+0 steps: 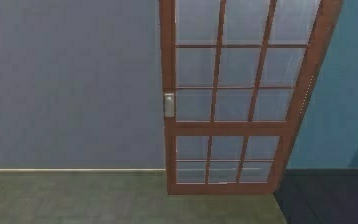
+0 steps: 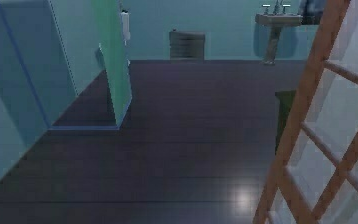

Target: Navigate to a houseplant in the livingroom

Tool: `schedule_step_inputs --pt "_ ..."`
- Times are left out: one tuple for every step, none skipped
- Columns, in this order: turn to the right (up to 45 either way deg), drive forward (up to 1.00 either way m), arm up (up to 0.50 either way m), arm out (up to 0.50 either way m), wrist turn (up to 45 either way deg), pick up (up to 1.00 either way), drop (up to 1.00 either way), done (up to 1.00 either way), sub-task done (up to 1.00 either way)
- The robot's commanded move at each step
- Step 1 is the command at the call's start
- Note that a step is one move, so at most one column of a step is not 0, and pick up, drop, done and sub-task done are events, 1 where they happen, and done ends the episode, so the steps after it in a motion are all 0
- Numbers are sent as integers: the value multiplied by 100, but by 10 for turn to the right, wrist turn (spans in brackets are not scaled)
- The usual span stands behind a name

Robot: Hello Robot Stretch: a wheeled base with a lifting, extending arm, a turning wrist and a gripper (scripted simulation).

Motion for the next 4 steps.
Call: schedule_step_inputs --pt "-450 0 0 0 0 0 0 0 0" --pt "-390 0 0 0 0 0 0 0 0" --pt "0 35 0 0 0 0 0 0 0" --pt "-450 0 0 0 0 0 0 0 0"
